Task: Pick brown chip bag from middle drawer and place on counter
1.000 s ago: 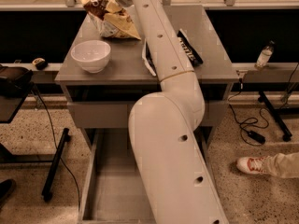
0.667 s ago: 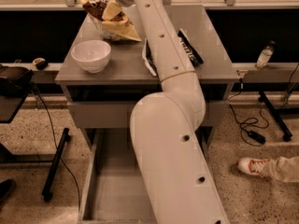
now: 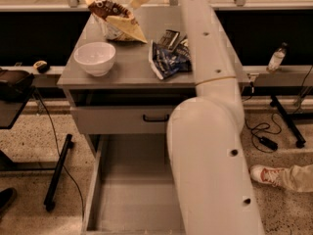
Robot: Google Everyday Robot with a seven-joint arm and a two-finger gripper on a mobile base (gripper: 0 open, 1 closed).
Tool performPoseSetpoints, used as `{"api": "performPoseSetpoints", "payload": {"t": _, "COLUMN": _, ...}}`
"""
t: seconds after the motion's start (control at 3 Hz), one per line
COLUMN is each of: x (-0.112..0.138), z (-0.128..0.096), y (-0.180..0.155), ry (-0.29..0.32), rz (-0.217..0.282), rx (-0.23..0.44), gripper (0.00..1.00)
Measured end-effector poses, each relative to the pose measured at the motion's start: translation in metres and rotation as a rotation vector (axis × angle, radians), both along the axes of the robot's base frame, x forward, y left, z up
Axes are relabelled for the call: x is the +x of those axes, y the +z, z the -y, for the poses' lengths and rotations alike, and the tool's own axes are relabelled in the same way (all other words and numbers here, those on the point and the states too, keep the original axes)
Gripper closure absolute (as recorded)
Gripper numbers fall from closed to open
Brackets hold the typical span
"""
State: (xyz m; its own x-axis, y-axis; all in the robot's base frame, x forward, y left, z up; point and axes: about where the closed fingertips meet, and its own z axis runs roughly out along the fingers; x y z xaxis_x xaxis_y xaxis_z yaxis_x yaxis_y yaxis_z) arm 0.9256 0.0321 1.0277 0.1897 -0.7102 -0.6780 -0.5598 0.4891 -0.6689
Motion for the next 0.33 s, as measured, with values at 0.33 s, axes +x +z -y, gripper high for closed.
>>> {"api": "performPoseSetpoints", "payload": {"t": 0.33, "x": 0.0007, "z": 0.0131, "y": -0.0007, "ry": -0.014, "rz": 0.000, "rx": 0.003, "gripper": 0.00}}
